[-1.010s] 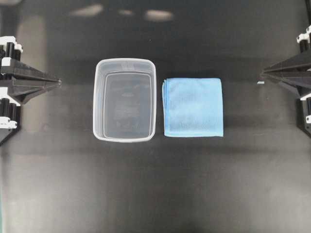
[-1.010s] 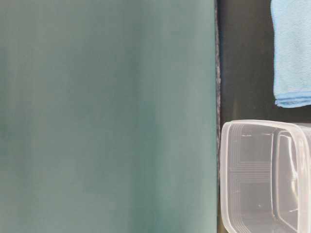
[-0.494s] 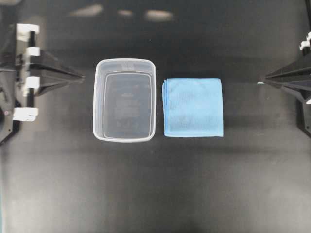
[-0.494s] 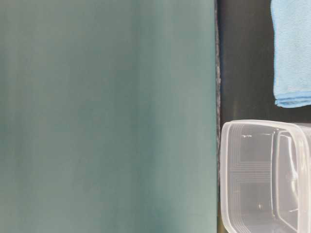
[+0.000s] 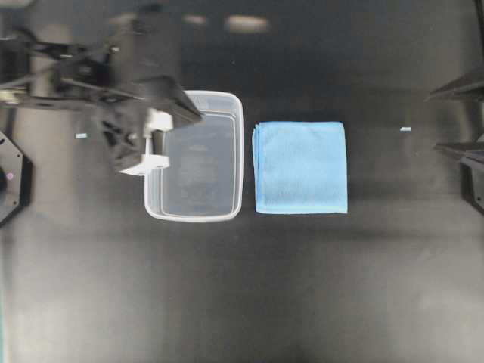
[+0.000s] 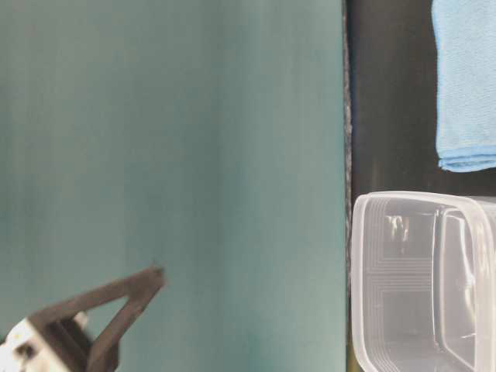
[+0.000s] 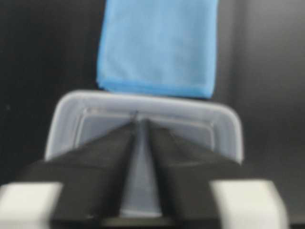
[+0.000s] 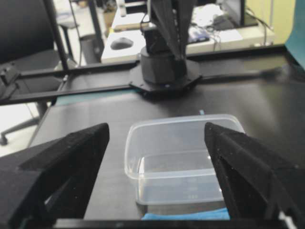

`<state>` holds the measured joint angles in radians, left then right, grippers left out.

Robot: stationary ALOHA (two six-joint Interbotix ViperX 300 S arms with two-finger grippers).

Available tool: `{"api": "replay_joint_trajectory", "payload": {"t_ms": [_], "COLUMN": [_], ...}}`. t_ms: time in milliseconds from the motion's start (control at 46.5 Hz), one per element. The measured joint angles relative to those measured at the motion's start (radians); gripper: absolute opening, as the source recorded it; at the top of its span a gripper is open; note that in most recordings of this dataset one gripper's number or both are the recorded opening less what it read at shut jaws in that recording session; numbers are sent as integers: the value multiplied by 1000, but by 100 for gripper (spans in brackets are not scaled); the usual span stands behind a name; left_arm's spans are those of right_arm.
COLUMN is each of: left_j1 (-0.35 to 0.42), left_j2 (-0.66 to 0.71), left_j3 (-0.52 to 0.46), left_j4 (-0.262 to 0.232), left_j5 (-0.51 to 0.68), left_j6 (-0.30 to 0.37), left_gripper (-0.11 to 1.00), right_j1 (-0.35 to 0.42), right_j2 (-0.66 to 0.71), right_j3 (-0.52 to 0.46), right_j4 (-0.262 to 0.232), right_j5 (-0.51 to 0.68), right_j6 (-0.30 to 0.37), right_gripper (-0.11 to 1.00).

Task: Place the blue towel into the container with the left arm.
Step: 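Reach the left gripper past the container and lower onto the blue towel, then close the left gripper on the towel's near edge and lift it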

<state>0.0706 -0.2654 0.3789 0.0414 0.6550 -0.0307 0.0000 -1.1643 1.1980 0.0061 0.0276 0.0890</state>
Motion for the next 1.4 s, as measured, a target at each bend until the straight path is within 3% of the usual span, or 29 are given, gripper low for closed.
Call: {"api": "replay_joint_trajectory", "payload": {"t_ms": [193, 279, 580, 774, 1117, 1397], "left_j1": [3, 2, -8, -18, -31, -34], "left_j2": [167, 264, 600, 750, 899, 907], "left_j3": [-153, -253, -532, -634, -660, -632], "left_j4": [0, 0, 0, 2, 2, 2], "left_j5": [120, 172, 239, 241, 232, 163], "left_j6": [21, 29, 112, 123, 121, 127], "left_gripper": [80, 91, 90, 90, 90, 88], "right_j1": [-2, -2, -2, -2, -5, -5], "right_j2": [-8, -15, -84, -132, -144, -144], "right_j3": [2, 2, 2, 2, 2, 2], "right_j4": [0, 0, 0, 0, 0, 0], "right_j5": [0, 0, -2, 2, 5, 6], "right_j6": [-2, -5, -12, -12, -12, -11], "right_gripper": [77, 77, 77, 77, 77, 77]}}
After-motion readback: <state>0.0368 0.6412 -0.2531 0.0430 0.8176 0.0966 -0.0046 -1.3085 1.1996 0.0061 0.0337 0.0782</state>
